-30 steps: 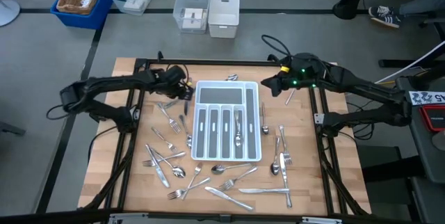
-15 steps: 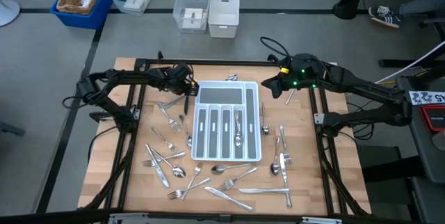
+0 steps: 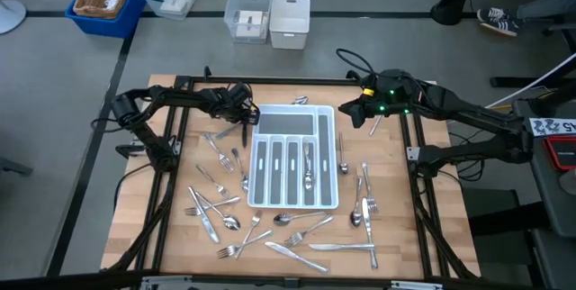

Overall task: Sort silverware
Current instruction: Put the silver table knife into the white cutlery tray

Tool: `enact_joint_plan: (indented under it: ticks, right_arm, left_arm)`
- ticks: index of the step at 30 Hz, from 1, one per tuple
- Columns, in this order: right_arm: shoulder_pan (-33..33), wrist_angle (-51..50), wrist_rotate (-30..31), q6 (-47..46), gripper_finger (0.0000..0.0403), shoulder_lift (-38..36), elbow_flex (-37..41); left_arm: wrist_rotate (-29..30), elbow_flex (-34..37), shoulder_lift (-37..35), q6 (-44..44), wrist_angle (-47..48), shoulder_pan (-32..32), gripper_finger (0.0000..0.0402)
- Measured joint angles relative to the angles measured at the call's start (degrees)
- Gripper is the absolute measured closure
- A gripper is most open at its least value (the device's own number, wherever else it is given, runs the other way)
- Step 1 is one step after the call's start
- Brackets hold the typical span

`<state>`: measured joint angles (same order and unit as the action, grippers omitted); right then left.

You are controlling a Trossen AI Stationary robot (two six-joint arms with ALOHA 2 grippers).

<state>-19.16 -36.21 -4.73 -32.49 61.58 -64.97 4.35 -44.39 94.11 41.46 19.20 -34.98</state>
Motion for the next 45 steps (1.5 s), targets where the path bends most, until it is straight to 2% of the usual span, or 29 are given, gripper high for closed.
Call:
enact_joint_plan:
  ticks: [3, 13, 21, 33, 41, 45]
  right_arm:
    - [0.0, 0.0, 0.0, 0.0, 0.0313, 0.0, 0.0]
    - [0.0, 0.0, 0.0, 0.0, 0.0313, 0.0, 0.0]
    - [0.0, 0.0, 0.0, 0.0, 0.0313, 0.0, 0.0]
    - [0.0, 0.0, 0.0, 0.2, 0.0313, 0.0, 0.0]
    - [0.0, 0.0, 0.0, 1.5, 0.0313, 0.0, 0.0]
    - [0.0, 0.0, 0.3, 1.5, 0.0313, 0.0, 0.0]
  left_arm:
    - [1.2, 0.0, 0.0, 0.0, 0.8, 0.0, 0.0301]
    - [1.2, 0.0, 0.1, -1.4, 2.0, 0.0, 0.0384]
    - [-0.5, 0.3, -1.3, -1.4, 2.4, -0.1, 0.0382]
    - [-2.1, 0.6, -8.5, -0.9, 6.2, -2.3, 0.0374]
    - [-8.8, 0.4, -15.3, -0.9, 6.1, -3.5, 0.0372]
    - [-13.6, 0.4, -19.1, 2.0, 6.0, -2.2, 0.0372]
